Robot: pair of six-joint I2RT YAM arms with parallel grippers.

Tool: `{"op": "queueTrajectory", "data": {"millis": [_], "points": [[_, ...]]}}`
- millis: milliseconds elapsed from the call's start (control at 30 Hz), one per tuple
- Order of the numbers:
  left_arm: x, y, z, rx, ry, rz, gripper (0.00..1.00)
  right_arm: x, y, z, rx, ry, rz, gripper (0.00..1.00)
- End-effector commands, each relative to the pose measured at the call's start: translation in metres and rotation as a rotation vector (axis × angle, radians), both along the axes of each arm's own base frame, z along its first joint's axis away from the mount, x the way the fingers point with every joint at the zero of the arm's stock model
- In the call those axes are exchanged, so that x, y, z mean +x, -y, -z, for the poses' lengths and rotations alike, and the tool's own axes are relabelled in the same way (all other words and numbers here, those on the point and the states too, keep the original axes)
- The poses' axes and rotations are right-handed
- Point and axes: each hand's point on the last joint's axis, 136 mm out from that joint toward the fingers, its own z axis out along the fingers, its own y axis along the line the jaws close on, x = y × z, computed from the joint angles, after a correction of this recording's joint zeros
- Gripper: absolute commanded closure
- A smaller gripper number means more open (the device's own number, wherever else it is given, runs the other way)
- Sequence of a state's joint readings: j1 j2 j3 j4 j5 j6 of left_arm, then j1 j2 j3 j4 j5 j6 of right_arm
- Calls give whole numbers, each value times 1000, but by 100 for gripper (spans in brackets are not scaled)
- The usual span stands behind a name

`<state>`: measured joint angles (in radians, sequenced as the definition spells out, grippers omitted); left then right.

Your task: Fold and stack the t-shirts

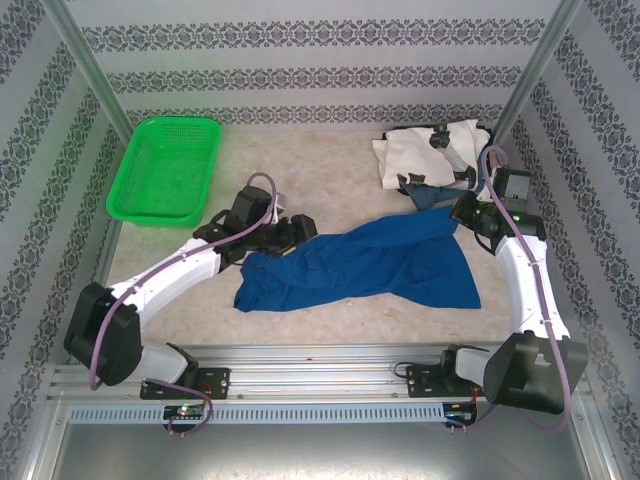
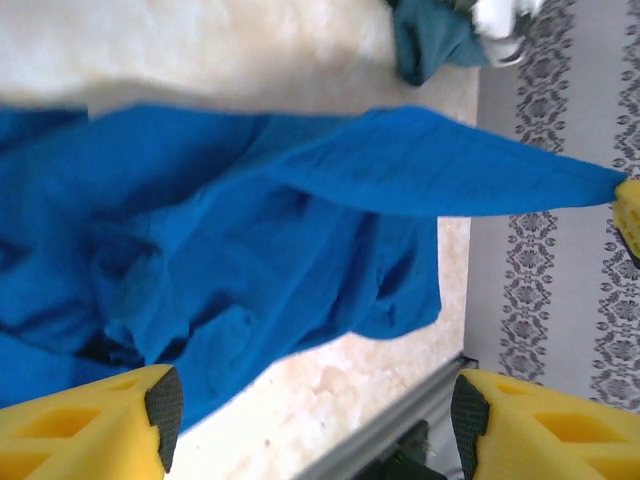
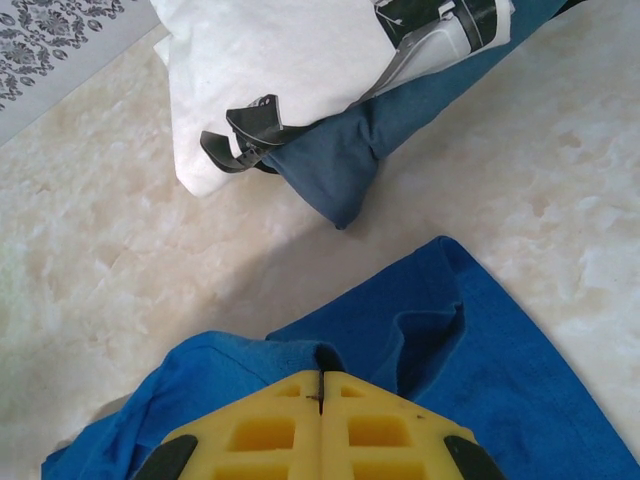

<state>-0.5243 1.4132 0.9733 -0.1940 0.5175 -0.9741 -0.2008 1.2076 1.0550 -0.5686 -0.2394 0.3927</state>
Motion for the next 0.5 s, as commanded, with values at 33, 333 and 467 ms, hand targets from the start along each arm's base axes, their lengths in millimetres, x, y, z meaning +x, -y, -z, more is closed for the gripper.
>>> {"op": "queueTrajectory", "data": {"millis": [33, 333, 467], "points": [[-13, 10, 12, -79, -196, -30, 31, 1, 4, 0, -15, -5, -2, 100], [-16, 3, 60, -57, -343, -135, 35, -2, 3, -4, -33, 1, -20, 100], [-4, 6, 68, -74, -335, -176, 36, -2, 2, -2, -32, -3, -22, 100]]}}
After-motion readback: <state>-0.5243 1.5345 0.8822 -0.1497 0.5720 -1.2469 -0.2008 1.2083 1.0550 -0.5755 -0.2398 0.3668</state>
